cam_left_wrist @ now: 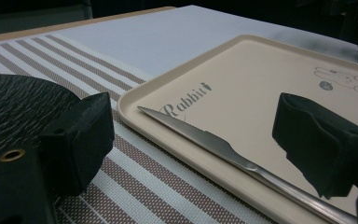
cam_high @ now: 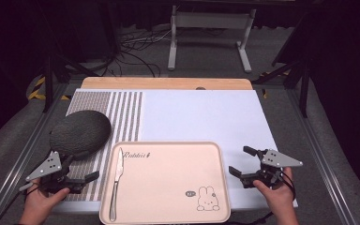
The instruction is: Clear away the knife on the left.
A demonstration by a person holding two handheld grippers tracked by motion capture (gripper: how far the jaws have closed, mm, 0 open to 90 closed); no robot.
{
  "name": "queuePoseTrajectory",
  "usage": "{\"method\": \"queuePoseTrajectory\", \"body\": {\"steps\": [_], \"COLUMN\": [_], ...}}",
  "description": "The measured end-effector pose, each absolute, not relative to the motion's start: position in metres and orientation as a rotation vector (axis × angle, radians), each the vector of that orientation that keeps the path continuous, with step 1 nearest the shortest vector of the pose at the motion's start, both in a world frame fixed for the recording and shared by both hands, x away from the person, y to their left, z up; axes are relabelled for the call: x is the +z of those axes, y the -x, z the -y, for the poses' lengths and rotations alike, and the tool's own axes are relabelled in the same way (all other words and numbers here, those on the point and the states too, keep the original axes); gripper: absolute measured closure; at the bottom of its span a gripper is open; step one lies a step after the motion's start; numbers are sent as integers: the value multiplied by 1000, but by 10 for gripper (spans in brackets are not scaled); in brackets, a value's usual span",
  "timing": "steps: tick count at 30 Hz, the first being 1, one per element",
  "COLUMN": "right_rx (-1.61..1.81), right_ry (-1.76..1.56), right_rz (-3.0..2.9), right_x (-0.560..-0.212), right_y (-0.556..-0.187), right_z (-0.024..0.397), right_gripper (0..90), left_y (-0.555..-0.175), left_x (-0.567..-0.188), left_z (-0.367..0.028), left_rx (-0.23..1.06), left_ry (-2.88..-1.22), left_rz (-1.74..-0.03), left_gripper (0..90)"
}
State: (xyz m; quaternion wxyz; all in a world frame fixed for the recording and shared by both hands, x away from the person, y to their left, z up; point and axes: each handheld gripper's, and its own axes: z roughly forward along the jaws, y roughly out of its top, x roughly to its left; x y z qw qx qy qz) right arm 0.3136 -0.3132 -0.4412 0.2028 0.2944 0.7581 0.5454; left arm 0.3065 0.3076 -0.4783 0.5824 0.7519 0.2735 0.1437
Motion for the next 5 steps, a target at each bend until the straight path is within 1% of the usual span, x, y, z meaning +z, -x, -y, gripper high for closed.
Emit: {"method": "queuePoseTrajectory", "body": {"steps": [5], "right_rx": [1520], "right_ry": [-822], "right_rz": [-2118], "right_x": [-442], "right_y": [-314], "right_z": [313], "right_gripper": [43], "left_y": [-306], "left_x": [-478], "left_z": [-309], "left_rx": [330], "left_ry": [-1740], "left_rz": [-643], "left_gripper": [136]}}
